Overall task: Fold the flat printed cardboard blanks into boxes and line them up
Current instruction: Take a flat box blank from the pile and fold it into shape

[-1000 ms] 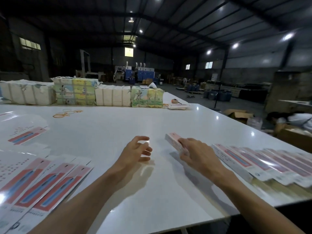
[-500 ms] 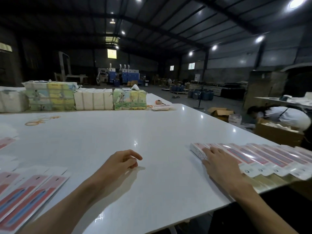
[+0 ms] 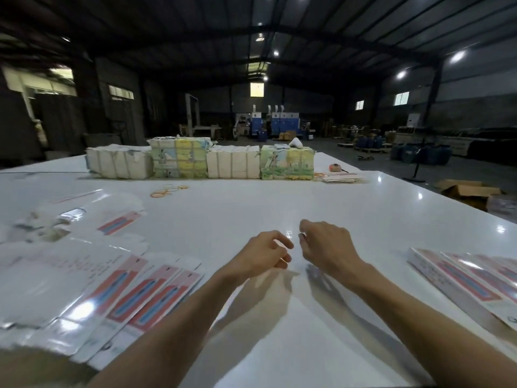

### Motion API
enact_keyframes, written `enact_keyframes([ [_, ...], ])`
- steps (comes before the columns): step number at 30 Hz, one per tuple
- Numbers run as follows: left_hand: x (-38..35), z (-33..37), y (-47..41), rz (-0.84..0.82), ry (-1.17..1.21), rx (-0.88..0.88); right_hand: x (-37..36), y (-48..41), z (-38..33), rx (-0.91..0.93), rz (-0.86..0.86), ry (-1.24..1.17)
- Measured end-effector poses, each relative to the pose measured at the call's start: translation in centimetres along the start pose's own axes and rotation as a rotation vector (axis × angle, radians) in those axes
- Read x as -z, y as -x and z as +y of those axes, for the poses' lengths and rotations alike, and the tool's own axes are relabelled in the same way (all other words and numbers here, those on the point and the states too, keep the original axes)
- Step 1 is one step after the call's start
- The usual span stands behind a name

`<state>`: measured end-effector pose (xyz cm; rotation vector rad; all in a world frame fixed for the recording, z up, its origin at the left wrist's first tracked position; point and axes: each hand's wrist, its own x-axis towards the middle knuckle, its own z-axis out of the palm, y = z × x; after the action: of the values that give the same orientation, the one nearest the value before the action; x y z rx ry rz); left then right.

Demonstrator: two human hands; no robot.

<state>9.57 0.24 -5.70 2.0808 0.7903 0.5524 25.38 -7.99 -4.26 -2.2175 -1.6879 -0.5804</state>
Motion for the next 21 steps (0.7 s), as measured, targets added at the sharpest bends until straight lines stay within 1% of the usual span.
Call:
enact_keyframes([
  [3, 3.2, 0.5, 0.4, 0.004, -0.239, 0.102, -2.8, -0.1, -1.1, -0.017, -0.004, -0.082],
  [5, 5.9, 0.2, 1.8, 0.037, -0.448, 0.177, -4.1, 0.2, -0.6, -0.035, -0.032, -0.170],
  [8, 9.8, -0.7, 5.3, 0.141, -0.747, 0.352, -4.8, 0.1, 0.2, -0.068, -0.023, -0.311],
  [11, 12.9, -1.9, 8.8, 0.299, -0.968, 0.582, -4.9, 0.1, 0.4, -0.083, -0.039, -0.367],
  [13, 14.5, -2.4, 10.7, 0.365, -1.048, 0.735, -4.8, 0.1, 0.3, -0.083, -0.053, -0.412],
  [15, 15.6, -3.0, 12.1, 0.379, -1.064, 0.838, -4.6, 0.2, 0.3, -0.081, -0.059, -0.443],
  [17, 16.1, -3.5, 12.8, 0.349, -1.052, 0.886, -4.4, 0.3, 0.3, -0.079, -0.055, -0.479],
  [21, 16.8, -3.7, 13.2, 0.358, -1.050, 0.899, -4.3, 0.3, 0.4, -0.088, -0.036, -0.516],
])
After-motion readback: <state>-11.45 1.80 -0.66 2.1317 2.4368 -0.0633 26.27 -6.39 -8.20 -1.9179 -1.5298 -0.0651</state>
